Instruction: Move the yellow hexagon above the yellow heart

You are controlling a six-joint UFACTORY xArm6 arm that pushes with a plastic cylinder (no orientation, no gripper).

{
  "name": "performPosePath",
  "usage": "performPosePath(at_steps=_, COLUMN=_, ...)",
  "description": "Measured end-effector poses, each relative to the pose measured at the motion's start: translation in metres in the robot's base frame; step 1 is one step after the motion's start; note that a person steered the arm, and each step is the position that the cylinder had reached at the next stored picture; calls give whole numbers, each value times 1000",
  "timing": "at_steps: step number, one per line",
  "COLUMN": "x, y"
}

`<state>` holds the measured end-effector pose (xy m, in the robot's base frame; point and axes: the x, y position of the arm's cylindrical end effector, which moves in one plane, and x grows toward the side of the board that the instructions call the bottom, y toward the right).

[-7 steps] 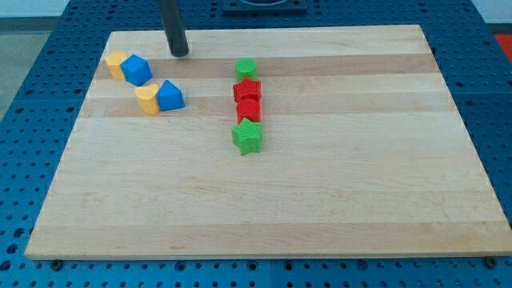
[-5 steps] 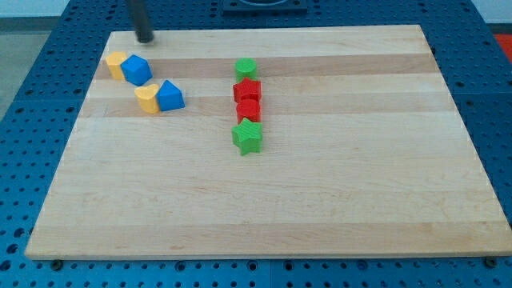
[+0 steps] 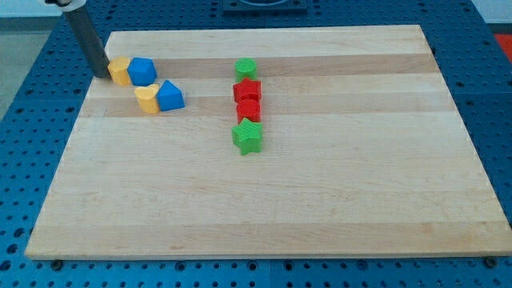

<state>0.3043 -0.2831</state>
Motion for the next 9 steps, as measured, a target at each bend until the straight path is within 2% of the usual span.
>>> performPosePath(at_steps=1, x=0, y=10)
performPosePath(at_steps=2, x=0, y=47)
performPosePath(at_steps=6, x=12, y=50)
performPosePath(at_steps=7, x=-16, y=49)
performPosePath(at_steps=8, x=-82, y=43)
performPosePath(at_steps=9, x=-78, y=63)
